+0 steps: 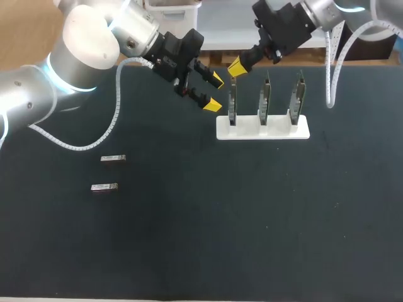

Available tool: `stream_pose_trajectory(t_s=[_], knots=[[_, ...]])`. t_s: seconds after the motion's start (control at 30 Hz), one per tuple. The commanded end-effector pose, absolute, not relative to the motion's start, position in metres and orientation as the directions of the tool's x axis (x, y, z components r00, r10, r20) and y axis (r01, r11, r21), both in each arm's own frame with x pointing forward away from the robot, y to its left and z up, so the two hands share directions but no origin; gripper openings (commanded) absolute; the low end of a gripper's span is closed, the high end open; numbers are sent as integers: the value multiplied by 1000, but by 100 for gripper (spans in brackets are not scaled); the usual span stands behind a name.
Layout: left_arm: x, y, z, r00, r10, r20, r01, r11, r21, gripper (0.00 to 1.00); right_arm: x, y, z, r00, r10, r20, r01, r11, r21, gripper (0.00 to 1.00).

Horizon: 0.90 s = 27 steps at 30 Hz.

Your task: Pick up the optical module with the left hand, and insert it into the network port with the right hand.

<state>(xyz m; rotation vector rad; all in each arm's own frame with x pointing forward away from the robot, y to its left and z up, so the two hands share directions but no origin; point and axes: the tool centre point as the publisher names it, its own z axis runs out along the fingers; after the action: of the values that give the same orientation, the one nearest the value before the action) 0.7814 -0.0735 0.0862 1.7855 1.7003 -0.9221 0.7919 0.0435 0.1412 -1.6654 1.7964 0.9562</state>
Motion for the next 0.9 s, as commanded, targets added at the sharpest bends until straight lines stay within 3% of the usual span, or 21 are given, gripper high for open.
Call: stream_pose_trajectory(t_s=[0.03, 0.57, 0.9], knots=[[783, -74, 86, -10, 652, -758, 991, -95, -95, 100, 790, 45, 130, -119, -639, -760, -988, 5, 151, 0], [783, -74, 86, -10, 652, -758, 991, -95, -95, 100, 788, 40, 160, -81, -588, -805, -996, 29, 79, 0], [783, -74, 86, -10, 652, -758, 991, -95, -95, 100, 784, 5, 197, -61, -521, -851, -998, 42, 46, 0]])
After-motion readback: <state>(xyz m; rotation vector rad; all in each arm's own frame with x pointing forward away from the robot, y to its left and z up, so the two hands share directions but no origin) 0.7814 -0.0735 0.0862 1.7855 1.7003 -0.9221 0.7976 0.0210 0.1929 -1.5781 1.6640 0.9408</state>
